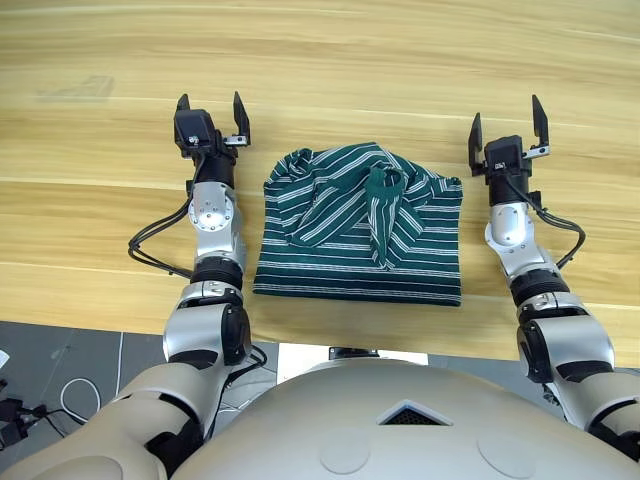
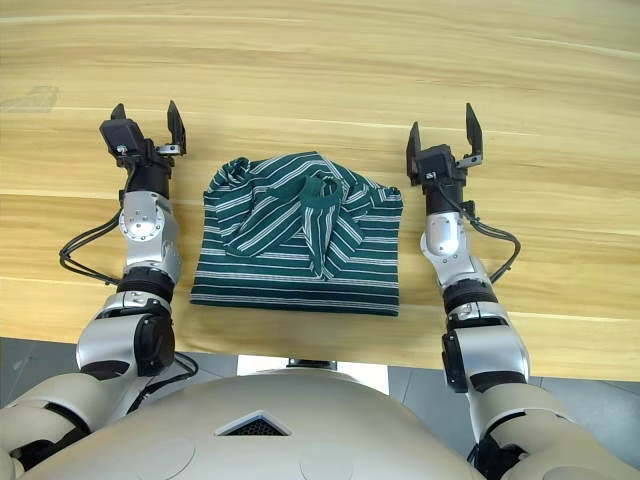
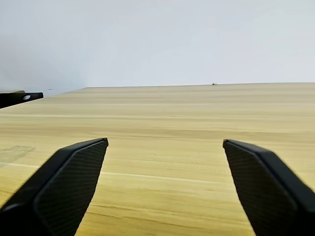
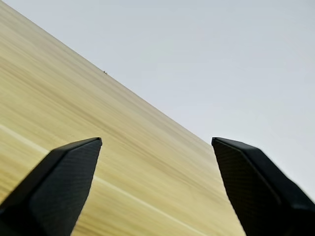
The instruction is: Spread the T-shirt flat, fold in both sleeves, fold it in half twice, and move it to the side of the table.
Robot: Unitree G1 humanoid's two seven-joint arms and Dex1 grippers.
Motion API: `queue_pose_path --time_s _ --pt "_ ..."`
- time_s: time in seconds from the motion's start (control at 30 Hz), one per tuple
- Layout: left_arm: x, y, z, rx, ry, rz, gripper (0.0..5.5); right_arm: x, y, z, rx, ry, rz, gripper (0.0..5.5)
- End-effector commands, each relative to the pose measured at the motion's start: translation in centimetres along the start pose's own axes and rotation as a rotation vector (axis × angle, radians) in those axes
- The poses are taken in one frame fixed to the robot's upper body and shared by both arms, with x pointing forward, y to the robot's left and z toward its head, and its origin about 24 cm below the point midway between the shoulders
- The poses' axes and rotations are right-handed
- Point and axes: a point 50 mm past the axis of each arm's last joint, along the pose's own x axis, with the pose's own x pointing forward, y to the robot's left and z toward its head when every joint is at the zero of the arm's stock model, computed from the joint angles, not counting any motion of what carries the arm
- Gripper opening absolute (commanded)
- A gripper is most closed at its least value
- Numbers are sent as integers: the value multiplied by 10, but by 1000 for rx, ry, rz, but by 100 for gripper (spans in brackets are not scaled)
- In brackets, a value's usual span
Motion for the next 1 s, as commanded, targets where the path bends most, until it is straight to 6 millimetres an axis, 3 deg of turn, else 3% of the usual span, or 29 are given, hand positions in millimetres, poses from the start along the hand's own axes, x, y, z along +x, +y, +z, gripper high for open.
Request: queue_pose_path --time_s 0.03,0.17,0.33,0.4,0.5,0.6,0.8,1.0 --pt "-1 1 -1 -15 3 -13 433 3 -4 0 36 22 -26 413" --pt "-5 -4 15 -130 -102 -138 433 -8 -5 20 140 -88 -45 413" --pt "-52 -8 43 -230 -245 -371 433 -47 2 54 207 -174 97 413" --pt "-78 -14 48 -242 -239 -497 433 -71 10 70 230 -204 246 413" --pt "-111 -22 41 -177 -169 -692 433 -115 23 92 262 -272 557 413" --pt "-128 -24 24 -91 -56 -805 433 -139 28 100 248 -283 740 413" --pt "-139 -18 1 67 115 -977 433 -163 50 112 283 -290 944 413" --pt "-126 -11 -6 128 201 -987 433 -155 73 108 274 -263 913 413"
